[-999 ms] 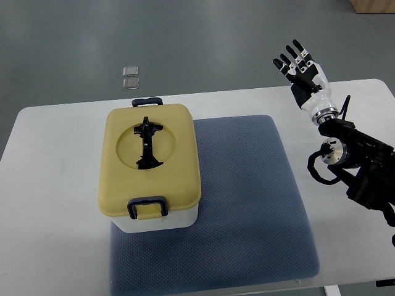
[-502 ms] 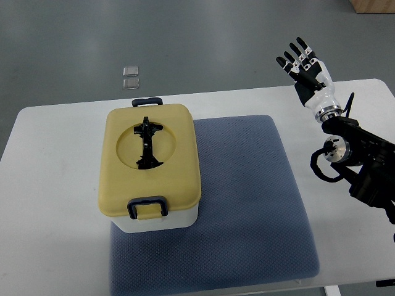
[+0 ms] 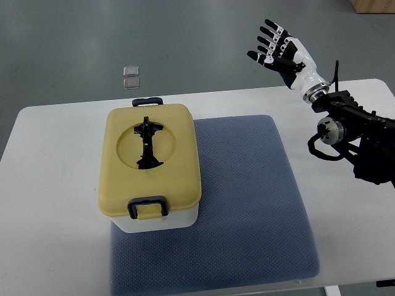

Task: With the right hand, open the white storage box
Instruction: 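Swing the right hand over the yellow lid toward its black handle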

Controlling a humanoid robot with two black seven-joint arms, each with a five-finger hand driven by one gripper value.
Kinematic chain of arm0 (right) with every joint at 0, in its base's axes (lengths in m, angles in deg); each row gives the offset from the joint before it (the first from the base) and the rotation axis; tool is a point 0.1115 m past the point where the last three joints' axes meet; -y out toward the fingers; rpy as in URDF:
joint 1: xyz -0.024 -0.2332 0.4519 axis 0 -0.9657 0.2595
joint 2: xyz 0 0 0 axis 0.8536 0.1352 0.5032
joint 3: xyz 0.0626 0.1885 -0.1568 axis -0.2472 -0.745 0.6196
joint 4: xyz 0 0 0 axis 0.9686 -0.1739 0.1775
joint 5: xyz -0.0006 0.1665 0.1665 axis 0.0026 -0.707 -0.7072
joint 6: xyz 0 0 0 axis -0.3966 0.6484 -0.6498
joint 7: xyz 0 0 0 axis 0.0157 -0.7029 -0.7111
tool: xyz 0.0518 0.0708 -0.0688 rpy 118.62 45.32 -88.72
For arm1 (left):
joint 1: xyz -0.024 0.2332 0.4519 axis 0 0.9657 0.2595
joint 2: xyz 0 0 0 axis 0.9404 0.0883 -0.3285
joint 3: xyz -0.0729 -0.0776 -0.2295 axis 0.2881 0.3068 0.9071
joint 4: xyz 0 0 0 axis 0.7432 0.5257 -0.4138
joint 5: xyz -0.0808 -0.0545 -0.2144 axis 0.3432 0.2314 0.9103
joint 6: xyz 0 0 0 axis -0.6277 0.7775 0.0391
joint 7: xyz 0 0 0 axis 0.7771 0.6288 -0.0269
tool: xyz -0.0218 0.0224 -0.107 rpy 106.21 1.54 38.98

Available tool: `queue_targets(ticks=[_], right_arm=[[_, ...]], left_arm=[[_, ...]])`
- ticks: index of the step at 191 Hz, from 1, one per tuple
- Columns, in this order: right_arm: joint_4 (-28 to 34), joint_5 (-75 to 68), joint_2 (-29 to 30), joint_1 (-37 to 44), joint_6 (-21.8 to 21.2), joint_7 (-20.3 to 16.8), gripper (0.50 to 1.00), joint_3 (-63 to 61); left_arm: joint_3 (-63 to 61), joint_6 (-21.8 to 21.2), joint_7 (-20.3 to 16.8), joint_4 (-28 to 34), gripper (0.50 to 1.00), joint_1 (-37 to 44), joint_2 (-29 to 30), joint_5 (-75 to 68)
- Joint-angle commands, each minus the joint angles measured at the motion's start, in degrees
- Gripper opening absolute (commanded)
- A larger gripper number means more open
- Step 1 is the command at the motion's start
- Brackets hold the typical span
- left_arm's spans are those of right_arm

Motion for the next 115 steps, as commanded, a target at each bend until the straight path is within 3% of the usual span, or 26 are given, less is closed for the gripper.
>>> queue_targets(ticks=[1,62,115], right_arm=[[0.5,2.9,-1.7,6.1,-0.5,0.0,0.93,7.7],[9.9,23.1,-3.2,23.7,-1.8,0.0,0.93,19.0],[11.7,53.5,3.8,31.4,-2.0,0.0,0.93,19.2]], left_arm=[[0.0,0.1,0.0,0.0,1.0,0.0,0.0,0.0],[0.0,0.1,0.0,0.0,1.0,0.0,0.0,0.0],[0.0,0.0,0.0,0.0,1.0,0.0,0.0,0.0]])
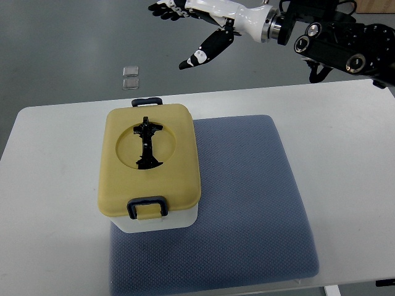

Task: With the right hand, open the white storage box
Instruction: 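Swing the right hand over the yellow lid toward its black handle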

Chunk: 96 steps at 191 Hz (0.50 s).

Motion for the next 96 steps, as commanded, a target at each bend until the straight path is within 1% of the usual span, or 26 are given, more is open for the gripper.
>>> queue_targets(ticks=[1,19,43,62,96], right_arm=[[1.2,11.4,2.8,2.6,0.0,0.0,0.93,0.0],[3.3,18.1,3.3,4.6,-0.3,0.0,0.93,0.1],[5.9,23.5,5.8,8.6,-3.5,0.0,0.93,0.1],[8.1,26.9,6.1,11.0,-5.2,0.0,0.928,0.1],[11.4,31.9,6.9,12.0,-7.5,0.0,0.928,0.4]], left_arm=[[0.0,-0.1,0.0,0.0,1.0,0.0,0.0,0.0],[0.0,0.0,0.0,0.0,1.0,0.0,0.0,0.0],[0.0,-0.1,0.0,0.0,1.0,0.0,0.0,0.0],[0.0,0.0,0.0,0.0,1.0,0.0,0.0,0.0],[0.0,-0.1,0.0,0.0,1.0,0.0,0.0,0.0]])
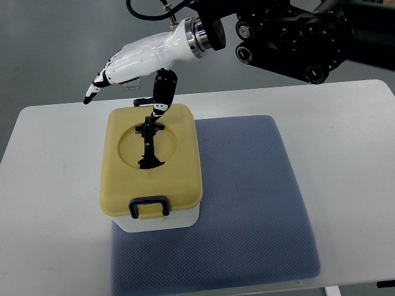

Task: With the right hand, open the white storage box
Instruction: 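Swing the right hand over the yellow lid toward its black handle, then lower the right hand onto the black lid handle and close fingers around it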

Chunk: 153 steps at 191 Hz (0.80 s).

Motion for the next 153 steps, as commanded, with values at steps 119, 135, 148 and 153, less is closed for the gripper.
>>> queue_targets(ticks=[119,135,148,153], right_arm=[[1.9,8.7,1.5,-4.8,-0.9,0.0,0.805,-0.1],[1.9,9.0,0.6,-4.8,-0.9,0.0,0.795,-0.1],[2.2,8.9,0.1,-4.7,-1.0,0.0,0.782,-0.2],[2.6,8.9,-0.1,-4.7,-1.0,0.0,0.776,-0.2]], left_arm=[[0.0,0.1,0.0,0.0,1.0,0.0,0.0,0.0],[0.0,0.0,0.0,0.0,1.0,0.0,0.0,0.0],[0.0,0.0,0.0,0.0,1.0,0.0,0.0,0.0],[0.0,0.1,0.0,0.0,1.0,0.0,0.0,0.0]])
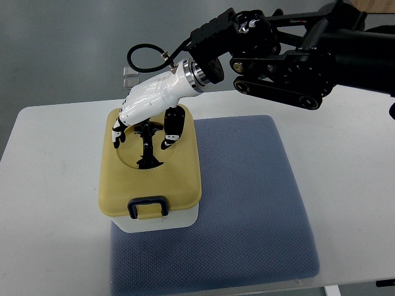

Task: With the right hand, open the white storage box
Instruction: 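Lower the right hand onto the black lid handle and close fingers around it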

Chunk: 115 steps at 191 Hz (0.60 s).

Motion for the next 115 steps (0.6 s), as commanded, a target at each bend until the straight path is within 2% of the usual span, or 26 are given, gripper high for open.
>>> queue_targets(ticks=[1,31,68,80,99,115], right_arm=[[0.9,0.0,-0.9,0.0,-0.1,0.0,0.772,-0.1],[4.1,0.0,-1.6,0.0,-0.1,0.0,0.754,-0.4],[4.0,0.1,-1.6,-0.4,0.8,0.0,0.721,-0.5],[3.9,0.2,-1.7,-0.4,1.1,0.0,0.684,-0.6],[3.2,0.2,-1.8,-0.4,1.9,0.0,0.658,-0.6],[3.0,0.2,-1.8,-0.3,2.1,0.0,0.652,-0.6]], left_arm=[[0.0,0.0,0.0,0.0,1.0,0.0,0.0,0.0],[0.0,0.0,0.0,0.0,1.0,0.0,0.0,0.0],[0.0,-0.1,0.0,0.0,1.0,0.0,0.0,0.0],[0.0,-0.1,0.0,0.0,1.0,0.0,0.0,0.0],[0.0,0.0,0.0,0.0,1.0,0.0,0.0,0.0],[0.0,-0.1,0.0,0.0,1.0,0.0,0.0,0.0]])
